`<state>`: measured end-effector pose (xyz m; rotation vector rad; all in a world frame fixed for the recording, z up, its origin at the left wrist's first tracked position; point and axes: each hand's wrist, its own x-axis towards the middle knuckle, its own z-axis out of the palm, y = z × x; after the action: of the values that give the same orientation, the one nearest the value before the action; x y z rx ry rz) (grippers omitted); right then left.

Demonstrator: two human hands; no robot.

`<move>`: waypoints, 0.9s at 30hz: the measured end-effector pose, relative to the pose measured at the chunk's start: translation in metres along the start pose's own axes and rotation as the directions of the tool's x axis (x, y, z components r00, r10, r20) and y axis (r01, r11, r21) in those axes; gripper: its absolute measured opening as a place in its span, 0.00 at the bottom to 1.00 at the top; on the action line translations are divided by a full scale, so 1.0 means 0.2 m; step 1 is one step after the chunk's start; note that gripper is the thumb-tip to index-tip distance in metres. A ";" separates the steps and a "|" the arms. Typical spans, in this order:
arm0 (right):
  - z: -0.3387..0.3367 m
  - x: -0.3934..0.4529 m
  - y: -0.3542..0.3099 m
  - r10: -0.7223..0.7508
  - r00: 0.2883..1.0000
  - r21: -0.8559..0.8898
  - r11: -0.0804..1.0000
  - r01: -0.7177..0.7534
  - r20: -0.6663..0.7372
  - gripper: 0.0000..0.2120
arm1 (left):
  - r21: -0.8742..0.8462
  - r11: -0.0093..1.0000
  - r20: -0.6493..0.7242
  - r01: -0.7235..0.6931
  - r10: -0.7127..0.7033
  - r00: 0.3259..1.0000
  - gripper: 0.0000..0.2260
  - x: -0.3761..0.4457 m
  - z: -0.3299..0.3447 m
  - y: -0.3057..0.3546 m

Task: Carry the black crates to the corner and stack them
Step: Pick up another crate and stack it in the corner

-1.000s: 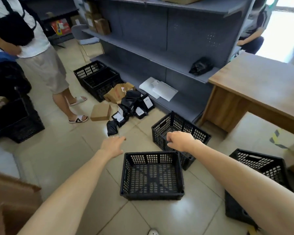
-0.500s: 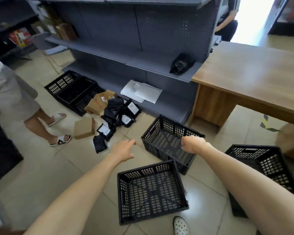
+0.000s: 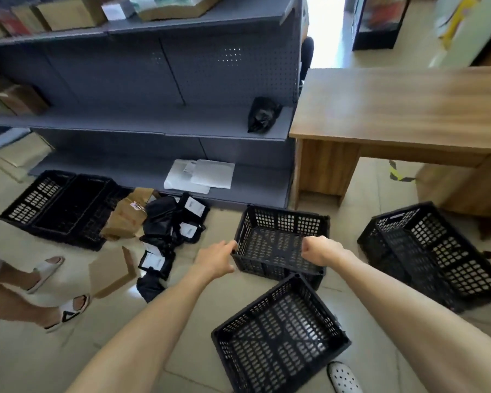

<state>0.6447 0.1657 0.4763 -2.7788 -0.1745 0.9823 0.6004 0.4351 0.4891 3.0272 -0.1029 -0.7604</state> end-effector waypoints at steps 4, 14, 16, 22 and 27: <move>0.28 -0.11 -0.16 0.111 0.993 0.119 0.986 -0.115 0.040 0.12 | 0.048 0.998 0.125 -0.046 0.040 0.991 0.28 0.01 0.15 -0.23; 1.03 -0.25 -0.09 0.361 0.919 0.520 0.761 -0.388 0.156 0.13 | 0.037 0.975 0.260 -0.220 0.203 0.944 0.29 0.04 0.64 -0.27; 1.24 -0.29 -0.04 0.403 0.893 0.560 0.700 -0.443 0.202 0.11 | 0.074 0.961 0.254 -0.266 0.240 0.937 0.28 0.06 0.77 -0.24; 1.67 -0.35 0.07 0.418 0.818 0.719 0.414 -0.559 0.396 0.08 | 0.126 0.949 0.321 -0.288 0.236 0.917 0.30 0.18 1.17 -0.20; 1.92 -0.24 0.21 0.454 0.724 0.735 0.194 -0.649 0.519 0.10 | 0.054 0.980 0.309 -0.190 0.164 0.937 0.31 0.33 1.41 -0.18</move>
<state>0.3674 0.1700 0.2042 -1.6402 1.1341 1.0098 0.5266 0.4664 0.2078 2.8946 -0.4159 -1.2237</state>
